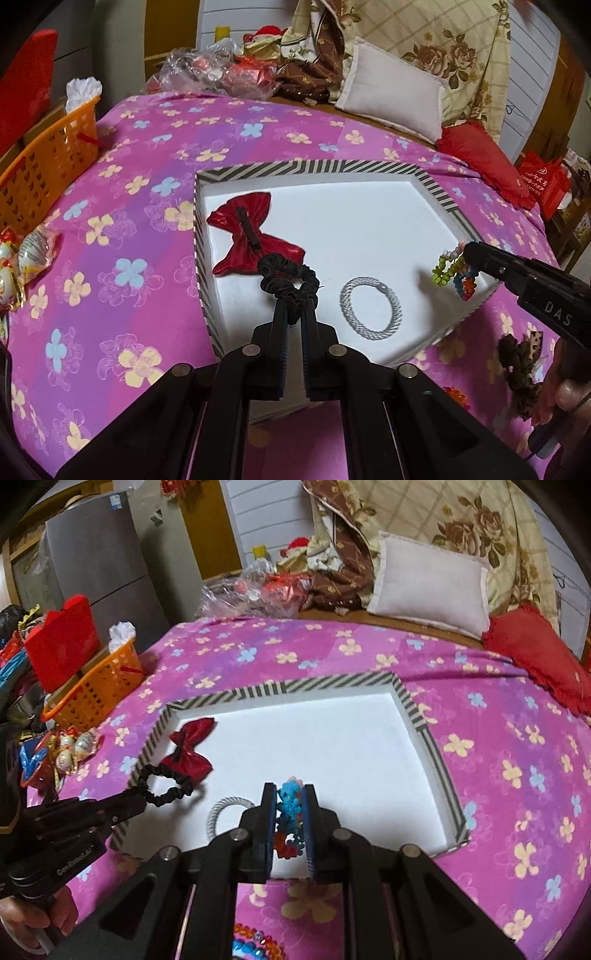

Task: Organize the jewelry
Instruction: 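Carry the black scrunchie and flower bracelet with both grippers into the white tray, then open both grippers to release the scrunchie and flower bracelet in the tray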

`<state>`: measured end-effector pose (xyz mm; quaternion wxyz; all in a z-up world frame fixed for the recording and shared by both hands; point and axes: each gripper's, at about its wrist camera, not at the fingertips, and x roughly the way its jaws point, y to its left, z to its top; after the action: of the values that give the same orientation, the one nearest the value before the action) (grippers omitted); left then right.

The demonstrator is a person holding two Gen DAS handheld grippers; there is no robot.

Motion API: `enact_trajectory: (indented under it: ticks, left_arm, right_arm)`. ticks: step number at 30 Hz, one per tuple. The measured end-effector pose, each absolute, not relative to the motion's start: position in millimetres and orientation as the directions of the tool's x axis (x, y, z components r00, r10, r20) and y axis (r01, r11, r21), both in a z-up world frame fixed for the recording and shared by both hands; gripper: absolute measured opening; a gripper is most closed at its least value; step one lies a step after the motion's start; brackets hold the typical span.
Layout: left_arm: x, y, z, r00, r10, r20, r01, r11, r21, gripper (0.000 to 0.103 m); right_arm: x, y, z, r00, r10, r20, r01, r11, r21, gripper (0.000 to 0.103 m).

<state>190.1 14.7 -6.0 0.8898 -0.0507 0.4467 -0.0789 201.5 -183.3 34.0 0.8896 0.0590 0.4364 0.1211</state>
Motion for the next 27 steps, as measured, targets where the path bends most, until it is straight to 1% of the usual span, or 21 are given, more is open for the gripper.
enact_trajectory:
  ticks: [11, 21, 23, 24, 25, 26, 27]
  left_arm:
    - [201, 19, -33, 0.554, -0.150, -0.819, 0.073, 0.989, -0.132, 0.000]
    - [202, 15, -37, 0.552, -0.132, -0.823, 0.074, 0.991, -0.109, 0.000]
    - [203, 14, -37, 0.551, -0.132, -0.824, 0.074, 0.991, -0.110, 0.004]
    - [203, 14, -37, 0.549, -0.139, -0.824, 0.078, 0.990, -0.115, 0.007]
    - [203, 14, -37, 0.548, -0.145, -0.824, 0.084, 0.989, -0.119, 0.010]
    - [203, 13, -36, 0.549, -0.151, -0.822, 0.089, 0.989, -0.122, 0.013]
    - [202, 12, -35, 0.552, -0.151, -0.820, 0.091, 0.989, -0.120, 0.020]
  right_arm:
    - [217, -173, -4, 0.531, 0.260, -0.806, -0.151, 0.966, 0.212, 0.013]
    - [222, -178, -17, 0.498, 0.242, -0.833, -0.116, 0.970, 0.212, 0.015]
    - [222, -179, -16, 0.499, 0.244, -0.832, -0.111, 0.970, 0.218, 0.024]
    - [221, -179, -15, 0.502, 0.244, -0.830, -0.112, 0.970, 0.217, 0.026]
    - [220, -180, -14, 0.506, 0.242, -0.828, -0.111, 0.970, 0.216, 0.031]
    - [218, -181, -12, 0.511, 0.240, -0.826, -0.106, 0.971, 0.216, 0.040]
    - [216, -182, -11, 0.516, 0.239, -0.822, -0.100, 0.970, 0.220, 0.045]
